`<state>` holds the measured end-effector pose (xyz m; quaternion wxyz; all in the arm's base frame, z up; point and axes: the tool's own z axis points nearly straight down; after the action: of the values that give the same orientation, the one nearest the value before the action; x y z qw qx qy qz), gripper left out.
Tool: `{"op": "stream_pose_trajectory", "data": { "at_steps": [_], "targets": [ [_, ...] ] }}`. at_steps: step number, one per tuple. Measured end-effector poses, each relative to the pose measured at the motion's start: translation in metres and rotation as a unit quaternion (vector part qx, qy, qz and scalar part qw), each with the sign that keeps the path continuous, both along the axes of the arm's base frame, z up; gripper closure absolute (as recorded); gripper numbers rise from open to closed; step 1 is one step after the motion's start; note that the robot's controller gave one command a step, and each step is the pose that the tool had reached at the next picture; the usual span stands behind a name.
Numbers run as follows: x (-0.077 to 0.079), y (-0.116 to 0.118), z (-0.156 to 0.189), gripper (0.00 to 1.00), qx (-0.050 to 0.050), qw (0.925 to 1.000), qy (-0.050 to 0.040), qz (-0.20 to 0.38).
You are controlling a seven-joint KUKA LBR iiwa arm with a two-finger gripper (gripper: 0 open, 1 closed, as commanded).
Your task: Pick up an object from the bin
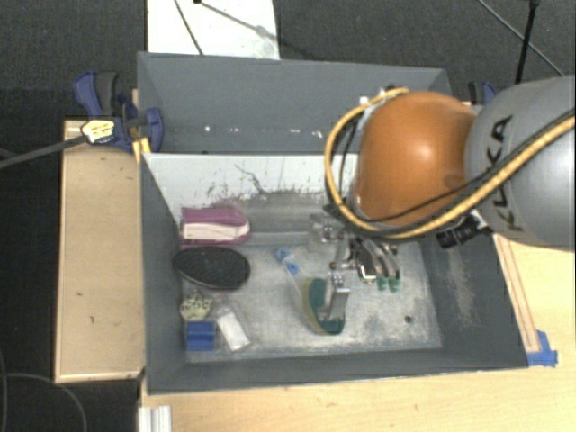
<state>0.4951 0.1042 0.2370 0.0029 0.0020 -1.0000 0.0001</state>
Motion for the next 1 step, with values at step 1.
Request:
{"op": "stream_pose_trajectory", "data": {
  "at_steps": [1],
  "targets": [
    [0.0321,0.1011,-0.1677,0.00,0.001,0.9994,-0.0025,-0.036]
  ]
}}
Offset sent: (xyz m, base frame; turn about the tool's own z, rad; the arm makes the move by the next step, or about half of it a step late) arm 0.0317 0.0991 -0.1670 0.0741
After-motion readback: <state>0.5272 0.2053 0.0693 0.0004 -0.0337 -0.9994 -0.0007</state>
